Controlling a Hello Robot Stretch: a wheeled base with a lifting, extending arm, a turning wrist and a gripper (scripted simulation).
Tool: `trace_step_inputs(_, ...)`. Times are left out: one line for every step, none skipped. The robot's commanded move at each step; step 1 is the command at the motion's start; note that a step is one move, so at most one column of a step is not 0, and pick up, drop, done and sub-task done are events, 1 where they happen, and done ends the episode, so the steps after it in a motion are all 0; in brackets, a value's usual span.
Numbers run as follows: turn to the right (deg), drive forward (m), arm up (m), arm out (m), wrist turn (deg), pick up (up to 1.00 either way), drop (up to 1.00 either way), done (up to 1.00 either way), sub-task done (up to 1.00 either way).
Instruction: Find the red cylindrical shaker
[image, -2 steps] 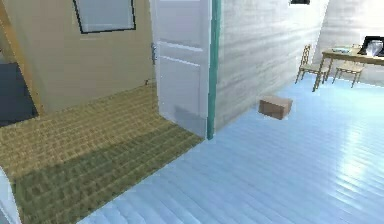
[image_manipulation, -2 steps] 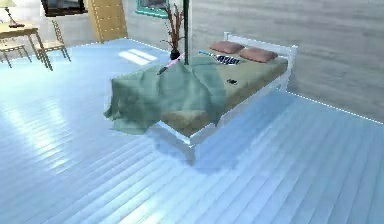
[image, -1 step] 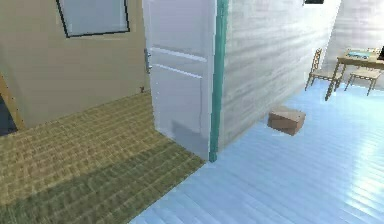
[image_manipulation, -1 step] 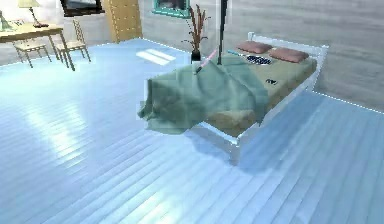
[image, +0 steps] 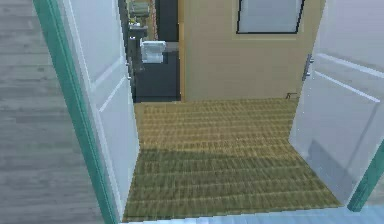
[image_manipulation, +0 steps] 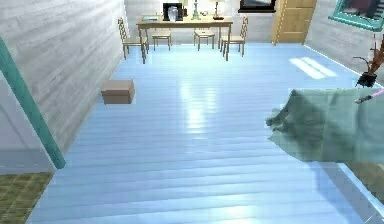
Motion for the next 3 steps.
trace_step_inputs(0.0, 0.4, 0.0, 0.0, 0.0, 0.0, 0.0, 0.0, 0.0)
trace_step_inputs(-6.0, 0.0, 0.0, 0.0, 0.0, 0.0, 0.0, 0.0, 0.0)
trace_step_inputs(0.0, 1.0, 0.0, 0.0, 0.0, 0.0, 0.0, 0.0, 0.0)
